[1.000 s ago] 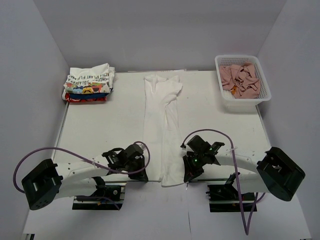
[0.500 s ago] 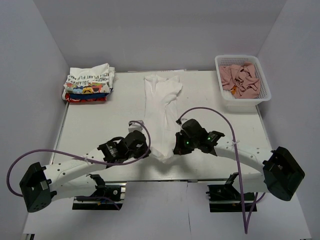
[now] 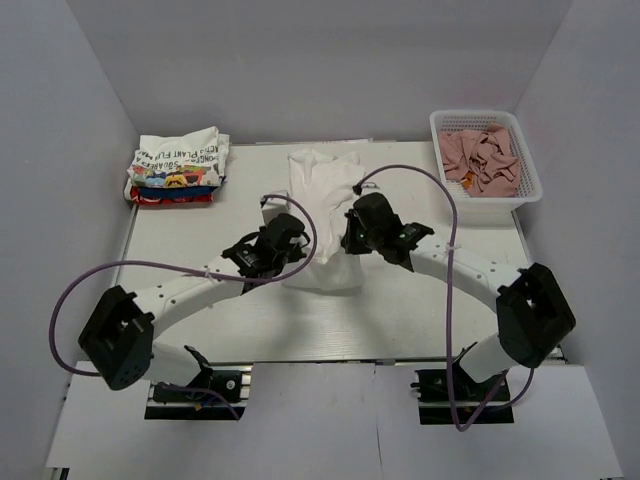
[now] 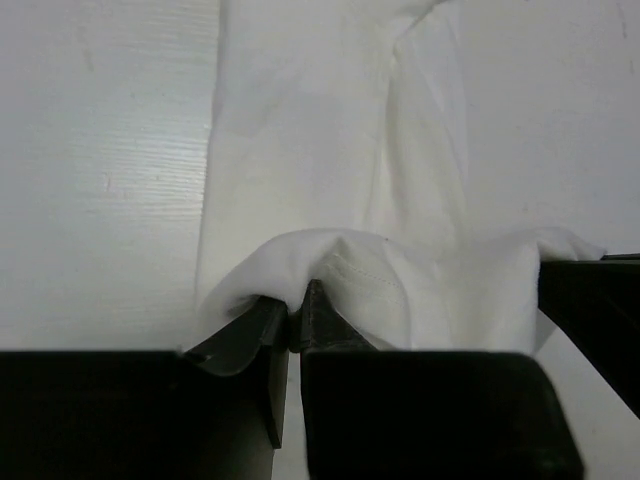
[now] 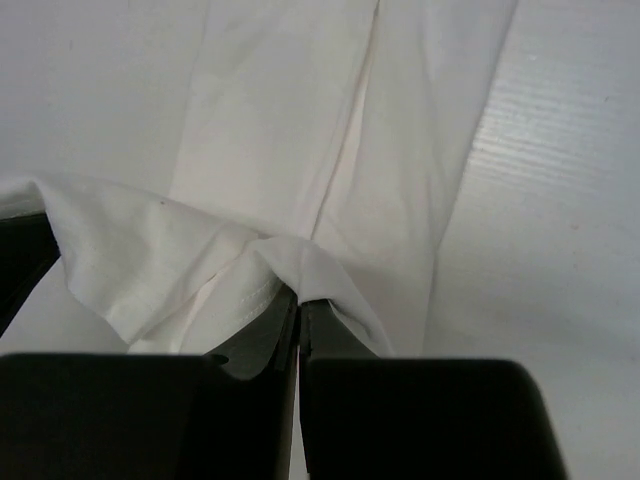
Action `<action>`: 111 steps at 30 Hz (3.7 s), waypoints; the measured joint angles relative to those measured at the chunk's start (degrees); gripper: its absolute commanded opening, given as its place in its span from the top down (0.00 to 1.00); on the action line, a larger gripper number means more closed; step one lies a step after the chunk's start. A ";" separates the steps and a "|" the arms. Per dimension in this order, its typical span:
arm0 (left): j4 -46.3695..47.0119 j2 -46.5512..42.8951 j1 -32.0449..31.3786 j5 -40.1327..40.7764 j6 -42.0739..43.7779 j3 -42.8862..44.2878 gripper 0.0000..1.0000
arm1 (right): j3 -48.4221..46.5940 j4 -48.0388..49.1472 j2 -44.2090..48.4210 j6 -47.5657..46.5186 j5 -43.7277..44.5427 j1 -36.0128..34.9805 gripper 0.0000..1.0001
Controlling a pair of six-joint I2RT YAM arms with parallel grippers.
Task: Fold and stack the t-shirts
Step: Fold the folded rectangular tshirt in 1/3 of the way, then grab one side of the 2/3 rectangular tshirt with both arms
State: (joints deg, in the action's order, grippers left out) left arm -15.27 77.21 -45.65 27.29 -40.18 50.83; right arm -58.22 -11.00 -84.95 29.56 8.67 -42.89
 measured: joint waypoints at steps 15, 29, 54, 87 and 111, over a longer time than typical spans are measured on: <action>8.50 17.31 10.88 -7.02 9.31 11.39 0.85 | -14.93 1.51 -18.16 -3.56 -1.75 9.03 1.00; 8.83 34.12 18.36 -14.82 11.91 23.71 0.16 | -26.71 1.92 -34.47 -3.63 -14.34 15.85 0.65; 1.77 10.64 20.20 -19.26 6.80 -1.01 0.00 | -22.95 10.01 -29.46 -7.21 -33.88 11.58 0.10; 6.71 17.49 19.52 -25.68 6.60 -1.01 0.27 | 1.70 14.86 -11.02 -7.28 -27.76 17.33 0.10; 11.87 25.42 19.65 -27.28 8.83 4.24 1.00 | 4.57 20.00 -21.38 -3.19 -33.88 20.20 1.00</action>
State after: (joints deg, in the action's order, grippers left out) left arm -3.40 102.63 -26.00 0.01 -31.35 55.07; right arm -53.65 8.99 -106.32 26.37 -25.21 -22.70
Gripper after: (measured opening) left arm 0.015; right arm 0.016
